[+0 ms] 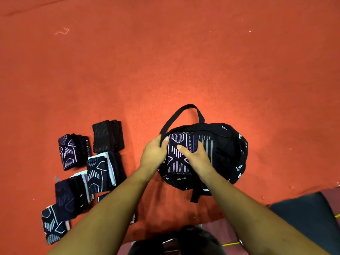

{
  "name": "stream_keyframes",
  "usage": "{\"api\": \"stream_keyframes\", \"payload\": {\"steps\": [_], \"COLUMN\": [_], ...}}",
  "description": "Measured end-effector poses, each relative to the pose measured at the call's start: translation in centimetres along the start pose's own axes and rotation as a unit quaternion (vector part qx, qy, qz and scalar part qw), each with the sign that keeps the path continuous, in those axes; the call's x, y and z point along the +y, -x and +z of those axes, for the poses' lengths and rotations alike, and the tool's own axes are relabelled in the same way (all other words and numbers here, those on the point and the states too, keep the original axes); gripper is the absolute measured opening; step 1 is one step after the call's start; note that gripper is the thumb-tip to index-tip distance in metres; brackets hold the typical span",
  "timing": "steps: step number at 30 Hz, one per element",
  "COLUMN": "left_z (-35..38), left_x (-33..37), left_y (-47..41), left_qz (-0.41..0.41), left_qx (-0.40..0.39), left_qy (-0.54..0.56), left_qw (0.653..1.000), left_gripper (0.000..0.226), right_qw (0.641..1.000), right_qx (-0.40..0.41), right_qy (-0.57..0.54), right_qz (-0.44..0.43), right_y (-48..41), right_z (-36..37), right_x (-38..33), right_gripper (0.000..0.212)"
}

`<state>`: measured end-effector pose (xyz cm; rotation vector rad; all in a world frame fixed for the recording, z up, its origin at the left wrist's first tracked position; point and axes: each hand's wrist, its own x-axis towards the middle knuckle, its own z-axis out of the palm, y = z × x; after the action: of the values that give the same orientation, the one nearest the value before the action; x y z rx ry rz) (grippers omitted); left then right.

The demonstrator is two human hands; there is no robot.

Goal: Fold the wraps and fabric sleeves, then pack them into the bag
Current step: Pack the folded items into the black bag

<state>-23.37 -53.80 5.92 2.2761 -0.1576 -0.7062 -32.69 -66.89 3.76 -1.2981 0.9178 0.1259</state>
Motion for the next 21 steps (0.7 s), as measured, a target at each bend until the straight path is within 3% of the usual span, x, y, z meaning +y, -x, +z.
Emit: {"api": "stream_keyframes", "payload": {"steps": [7,12,15,18,21], "left_z": [-2.9,-4.7,-5.4,-5.3,-5.3], "left_x": [2.0,0.3,0.5,1.5,1.5], "left_y": [2.6,2.0,1.4,1.6,2.2], "left_qz": [0.074,0.024,-0.013,-0.002,0.007], "left_qx": [0.059,-0.032,-0.069,-0.074,-0.015], "left_qy": [0.083,0.009,-0.023,0.080,0.178], "left_qw": [0.992,0.999,0.997,0.994,0.984], "left_gripper": [0.023,0.025,0.029,0.026,0.023], "right_qw": [0.999,0.998,1.000,0.997,0.992], "right_qx": [0.008,0.021,0.005,0.027,0.037], "right_qy": [-0.032,-0.047,-0.002,0.072,0.117], "right_qz": [0.011,0.023,0.007,-0.008,0.008], "right_y": [-0.7,-1.8,-2.0,-2.3,-2.3], "right_z": [-0.2,1.3,2.4,2.6,2.5], "right_x": [-0.2,-0.4,0.0,0.3,-0.1], "right_gripper": [0.042,0.046,0.047,0.053,0.053]}}
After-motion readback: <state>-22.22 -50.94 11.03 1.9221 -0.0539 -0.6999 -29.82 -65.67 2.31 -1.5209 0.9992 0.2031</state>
